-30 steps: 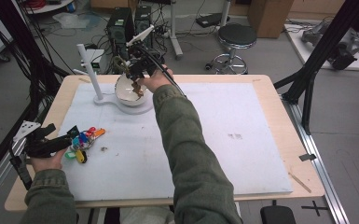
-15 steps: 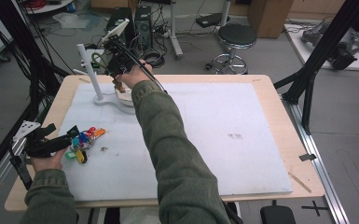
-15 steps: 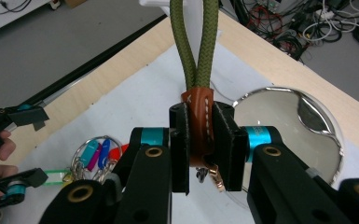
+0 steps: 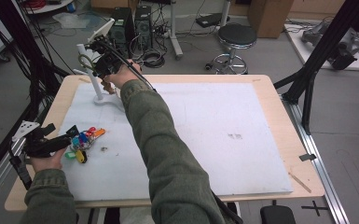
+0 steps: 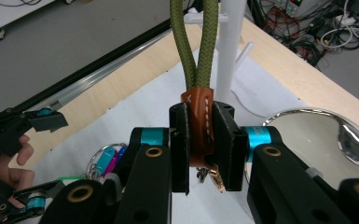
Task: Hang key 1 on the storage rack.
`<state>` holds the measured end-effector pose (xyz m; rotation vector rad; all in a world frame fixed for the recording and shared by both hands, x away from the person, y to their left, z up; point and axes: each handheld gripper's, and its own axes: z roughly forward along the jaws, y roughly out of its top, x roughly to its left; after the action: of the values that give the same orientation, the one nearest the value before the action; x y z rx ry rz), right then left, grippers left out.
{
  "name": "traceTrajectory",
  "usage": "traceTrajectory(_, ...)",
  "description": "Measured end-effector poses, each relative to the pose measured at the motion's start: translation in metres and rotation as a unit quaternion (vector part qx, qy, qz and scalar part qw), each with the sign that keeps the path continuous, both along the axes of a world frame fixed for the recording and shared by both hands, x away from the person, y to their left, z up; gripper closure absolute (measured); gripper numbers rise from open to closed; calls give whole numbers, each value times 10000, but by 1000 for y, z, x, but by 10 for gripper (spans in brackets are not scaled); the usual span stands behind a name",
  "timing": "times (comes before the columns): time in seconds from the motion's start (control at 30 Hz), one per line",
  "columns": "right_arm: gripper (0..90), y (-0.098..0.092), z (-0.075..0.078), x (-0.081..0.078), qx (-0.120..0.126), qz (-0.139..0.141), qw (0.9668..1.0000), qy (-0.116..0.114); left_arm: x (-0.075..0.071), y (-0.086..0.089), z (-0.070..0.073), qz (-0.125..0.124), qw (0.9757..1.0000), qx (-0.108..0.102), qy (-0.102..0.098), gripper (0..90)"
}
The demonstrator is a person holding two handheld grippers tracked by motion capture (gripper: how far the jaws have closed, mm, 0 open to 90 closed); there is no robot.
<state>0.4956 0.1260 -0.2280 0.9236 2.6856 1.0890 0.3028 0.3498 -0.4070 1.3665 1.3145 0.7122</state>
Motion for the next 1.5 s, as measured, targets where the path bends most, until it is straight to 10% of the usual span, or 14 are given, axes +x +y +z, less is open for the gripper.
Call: traceTrajectory(1.5, 773, 17, -33, 17, -122, -58, 9997, 180, 3, 2, -1, 31, 10000, -37, -15, 17)
